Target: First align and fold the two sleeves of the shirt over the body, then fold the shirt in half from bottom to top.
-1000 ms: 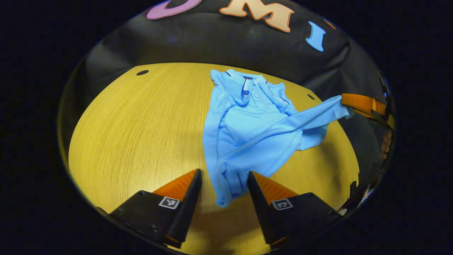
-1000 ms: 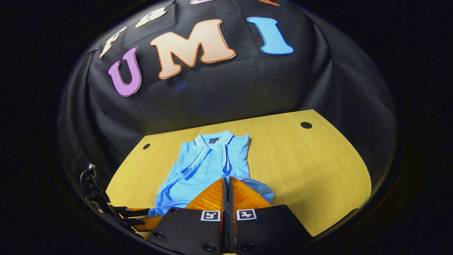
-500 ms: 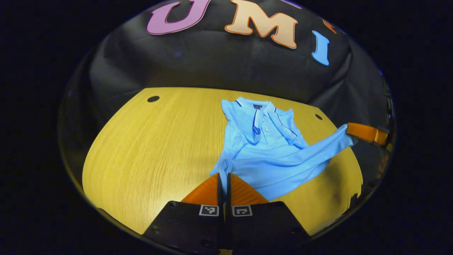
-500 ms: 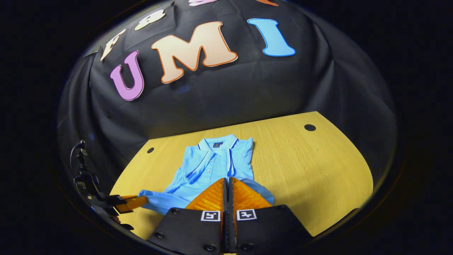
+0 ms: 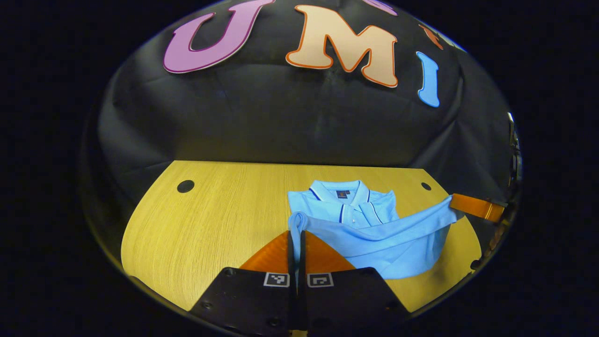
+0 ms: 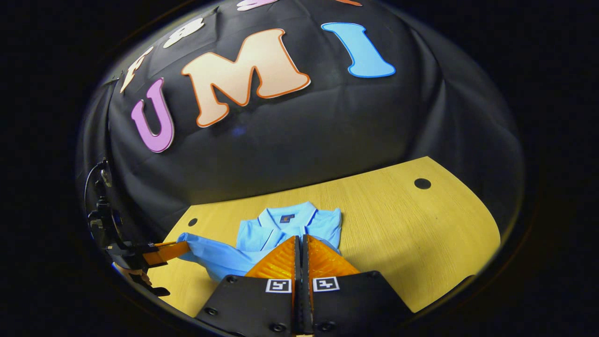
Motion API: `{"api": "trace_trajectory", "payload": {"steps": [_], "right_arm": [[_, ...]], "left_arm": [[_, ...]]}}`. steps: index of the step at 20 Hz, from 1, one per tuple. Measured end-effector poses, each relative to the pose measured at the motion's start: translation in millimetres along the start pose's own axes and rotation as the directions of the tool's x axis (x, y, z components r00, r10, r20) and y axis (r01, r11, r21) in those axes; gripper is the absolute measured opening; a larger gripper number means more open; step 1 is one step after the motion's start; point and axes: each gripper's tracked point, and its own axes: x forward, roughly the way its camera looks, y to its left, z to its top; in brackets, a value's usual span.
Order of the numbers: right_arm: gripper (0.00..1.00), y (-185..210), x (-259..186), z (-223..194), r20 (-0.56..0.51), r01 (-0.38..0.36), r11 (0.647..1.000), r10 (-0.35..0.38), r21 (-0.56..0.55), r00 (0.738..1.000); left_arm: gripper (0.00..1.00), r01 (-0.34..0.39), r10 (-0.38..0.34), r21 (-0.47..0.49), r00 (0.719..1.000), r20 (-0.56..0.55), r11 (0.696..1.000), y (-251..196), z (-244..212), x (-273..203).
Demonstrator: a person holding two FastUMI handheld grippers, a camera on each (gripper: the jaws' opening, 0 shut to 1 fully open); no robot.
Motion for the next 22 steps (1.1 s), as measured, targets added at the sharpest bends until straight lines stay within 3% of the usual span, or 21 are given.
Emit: {"api": "trace_trajectory", "payload": {"steps": [7, 10, 12, 15, 18, 19, 20, 22], "right_arm": [[0.02, -51, 102, -17, -0.054, 0.146, 0.989, -0.144, 0.036, 0.988], [0.03, -64, 119, -35, -0.085, 0.197, 0.979, -0.193, 0.049, 0.978], [0.40, -62, 115, -35, -0.064, 0.183, 0.983, -0.181, 0.025, 0.981], [0.95, -47, 87, -21, 0.010, 0.154, 0.987, -0.154, -0.051, 0.988], [0.97, -27, 41, -5, 0.086, 0.119, 0.990, -0.113, -0.076, 0.990], [0.92, -23, 24, 2, 0.116, 0.115, 0.990, -0.104, -0.085, 0.988], [0.97, -17, 6, 7, 0.137, 0.104, 0.990, -0.090, -0.094, 0.987], [0.97, -7, -35, 15, 0.174, 0.083, 0.990, -0.063, -0.112, 0.983]], "left_arm": [[0.00, 0.018, -0.018, 0.035, 1.000, -0.012, 0.999, 13, 9, 98], [0.00, 0.026, -0.025, 0.052, 0.999, -0.031, 0.998, 14, -6, 118], [0.19, 0.038, -0.038, 0.032, 0.999, -0.005, 0.999, 9, -1, 114], [0.96, 0.027, -0.033, 0.056, 0.994, 0.102, 0.998, 2, 21, 80], [0.96, -0.001, -0.016, 0.099, 0.985, 0.171, 0.995, -8, 33, 35], [0.96, -0.002, -0.016, 0.094, 0.981, 0.192, 0.996, -14, 36, 17], [0.96, -0.004, -0.014, 0.088, 0.977, 0.213, 0.996, -20, 38, -1], [0.96, -0.002, -0.016, 0.075, 0.969, 0.248, 0.997, -29, 39, -38]]}}
